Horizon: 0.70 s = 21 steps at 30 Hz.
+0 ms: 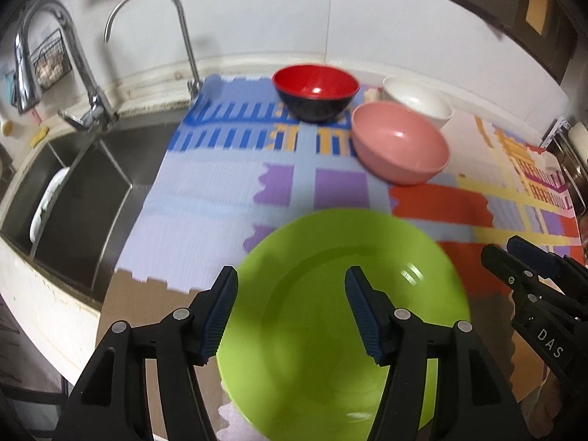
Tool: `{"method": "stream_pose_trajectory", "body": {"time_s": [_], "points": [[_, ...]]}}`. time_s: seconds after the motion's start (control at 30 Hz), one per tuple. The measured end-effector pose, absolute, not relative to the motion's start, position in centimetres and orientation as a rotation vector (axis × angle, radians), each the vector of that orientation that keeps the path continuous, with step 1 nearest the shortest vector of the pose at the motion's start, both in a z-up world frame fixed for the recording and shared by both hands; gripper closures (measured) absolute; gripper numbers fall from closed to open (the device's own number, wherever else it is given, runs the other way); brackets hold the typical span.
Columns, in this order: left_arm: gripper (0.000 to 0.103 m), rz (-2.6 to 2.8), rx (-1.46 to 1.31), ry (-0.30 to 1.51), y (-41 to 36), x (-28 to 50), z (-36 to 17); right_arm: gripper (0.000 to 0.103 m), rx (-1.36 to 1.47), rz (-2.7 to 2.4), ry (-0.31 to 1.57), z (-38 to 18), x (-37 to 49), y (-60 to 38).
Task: Organize plates and bowls
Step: 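Open both grippers and pull them back from the green plate, then move both grippers to the rim of the pink bowl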
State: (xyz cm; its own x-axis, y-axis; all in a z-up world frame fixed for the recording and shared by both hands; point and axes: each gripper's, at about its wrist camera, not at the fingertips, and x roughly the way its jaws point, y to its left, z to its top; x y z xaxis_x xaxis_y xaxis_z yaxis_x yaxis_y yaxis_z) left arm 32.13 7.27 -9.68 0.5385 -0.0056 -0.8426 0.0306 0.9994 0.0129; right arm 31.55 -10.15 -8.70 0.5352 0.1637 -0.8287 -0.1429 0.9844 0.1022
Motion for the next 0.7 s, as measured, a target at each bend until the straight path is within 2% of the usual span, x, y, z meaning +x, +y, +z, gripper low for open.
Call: {"method": "stream_pose_trajectory", "body": {"time_s": [0.47, 0.7], "points": [[0.043, -0.058, 0.059, 0.927, 4.6, 37.3, -7.4, 0.061, 0.031, 0.144, 0.829, -5.5, 35.0, -12.7], [0.043, -0.088, 0.059, 0.931, 3.4, 40.9, -7.9, 0.061, 0.038, 0.157, 0.817, -5.7, 38.4, -13.3]]}}
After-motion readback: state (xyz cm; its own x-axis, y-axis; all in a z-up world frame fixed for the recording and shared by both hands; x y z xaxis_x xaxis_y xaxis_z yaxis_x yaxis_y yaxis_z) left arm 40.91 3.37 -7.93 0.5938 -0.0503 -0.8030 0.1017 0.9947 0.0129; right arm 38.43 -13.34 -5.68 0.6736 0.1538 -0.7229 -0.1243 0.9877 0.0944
